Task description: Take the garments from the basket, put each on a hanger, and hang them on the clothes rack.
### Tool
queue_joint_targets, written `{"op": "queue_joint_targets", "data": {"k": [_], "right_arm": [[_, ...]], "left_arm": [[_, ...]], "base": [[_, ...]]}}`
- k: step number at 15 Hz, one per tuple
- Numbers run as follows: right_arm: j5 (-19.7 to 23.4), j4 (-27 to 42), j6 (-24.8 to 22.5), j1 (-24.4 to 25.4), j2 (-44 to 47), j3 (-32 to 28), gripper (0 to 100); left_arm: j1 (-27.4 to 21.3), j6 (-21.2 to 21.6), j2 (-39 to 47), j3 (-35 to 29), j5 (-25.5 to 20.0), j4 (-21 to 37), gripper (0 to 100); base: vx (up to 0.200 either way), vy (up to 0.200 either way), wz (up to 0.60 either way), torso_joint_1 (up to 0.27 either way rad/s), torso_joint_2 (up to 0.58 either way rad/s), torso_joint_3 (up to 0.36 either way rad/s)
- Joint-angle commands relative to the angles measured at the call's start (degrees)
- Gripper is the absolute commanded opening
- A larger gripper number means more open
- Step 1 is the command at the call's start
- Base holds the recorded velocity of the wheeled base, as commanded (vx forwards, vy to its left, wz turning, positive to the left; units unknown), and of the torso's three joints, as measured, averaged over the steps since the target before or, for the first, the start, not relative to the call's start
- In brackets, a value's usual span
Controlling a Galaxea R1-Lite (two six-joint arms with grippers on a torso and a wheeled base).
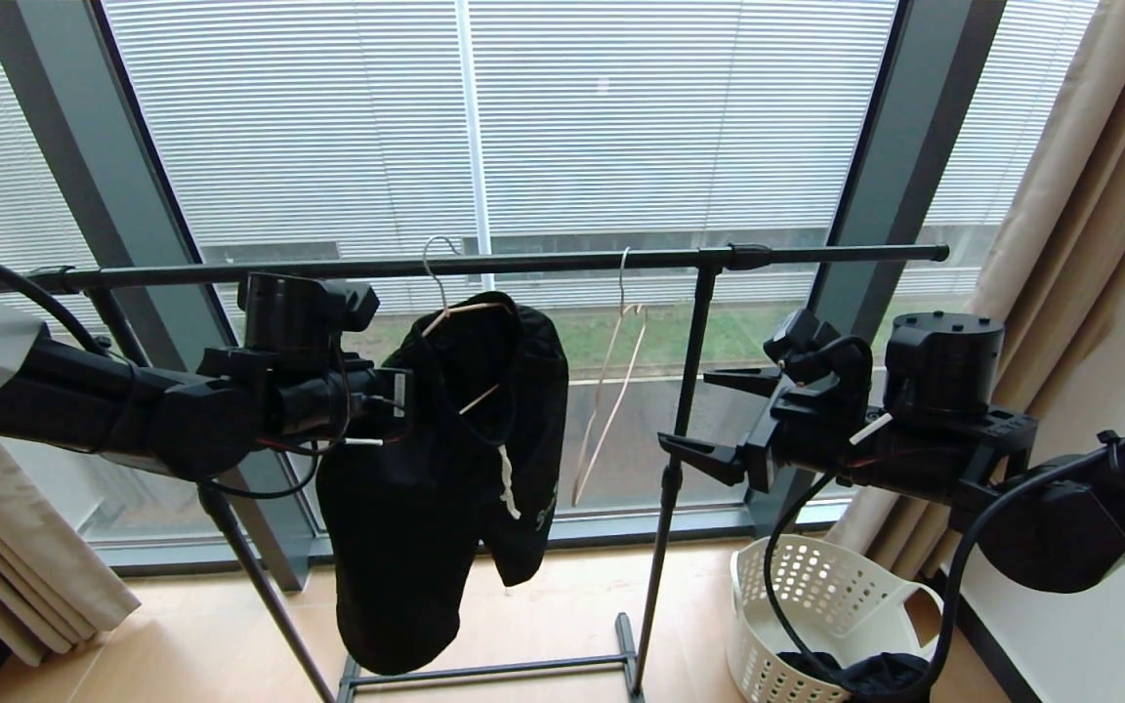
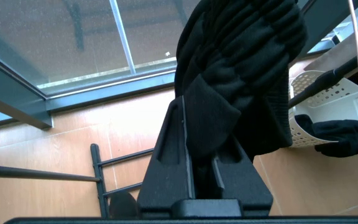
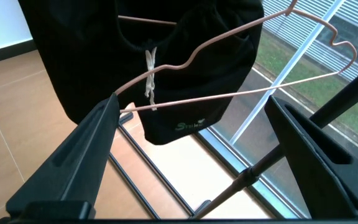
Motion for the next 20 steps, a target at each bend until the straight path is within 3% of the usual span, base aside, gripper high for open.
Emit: {"op": "queue_joint_targets", "data": {"k": [1,2,3,7,9,12,15,16,18,19,20], "right_arm": [[0.0,0.0,0.0,0.0,0.3,0.0,100],[0.0,0.0,0.0,0.0,0.3,0.0,100],[0.0,0.0,0.0,0.0,0.3,0.0,100],[0.0,0.0,-0.4,0.0,0.3,0.0,100],[0.0,-0.2,-0.4,0.0,-0.8,0.4,100],[-2.3,0.4,-0.3,0.0,-11.8,4.5,100],[-6.2,3.0,-0.6,-1.2,-24.0,15.5,100],[-8.5,3.4,-1.6,-1.6,-28.8,22.9,100],[-10.3,3.1,-1.7,-2.4,-34.2,33.8,100],[-10.4,3.0,-1.7,-2.4,-34.7,35.0,100],[-10.5,3.1,-1.8,-2.4,-38.5,41.1,100]], "left_arm": [[0.0,-0.1,-0.1,0.0,0.0,0.0,0],[0.0,0.0,-0.1,0.2,0.0,0.0,0],[0.0,0.0,-0.1,0.2,0.0,0.0,100],[-0.8,0.2,-2.3,2.1,-0.1,0.0,100],[-0.8,0.1,-8.1,5.7,-0.1,0.2,100],[-0.9,0.3,-22.0,14.4,-0.1,0.6,100],[-0.9,1.1,-37.4,26.1,0.5,4.0,100],[-0.4,2.6,-44.5,32.7,0.8,4.1,100],[-0.3,3.0,-52.0,42.2,1.4,4.1,100],[-0.4,3.0,-52.8,43.2,1.4,4.1,100],[-0.4,4.5,-57.8,50.6,2.1,4.1,100]], "base": [[0.000,0.000,0.00,0.000,0.00,0.000],[0.000,0.000,0.00,0.000,0.00,0.000],[0.000,0.000,0.00,0.000,0.00,0.000],[0.000,0.000,0.00,0.000,0.00,0.000],[0.000,0.000,0.00,0.000,0.00,0.000],[0.000,0.000,0.00,0.000,0.00,0.000],[0.000,0.000,0.00,0.000,0.00,0.000],[0.000,0.000,0.00,0.000,0.00,0.000],[0.000,0.000,0.00,0.000,0.00,0.000],[0.000,0.000,0.00,0.000,0.00,0.000],[0.000,0.000,0.00,0.000,0.00,0.000]]}}
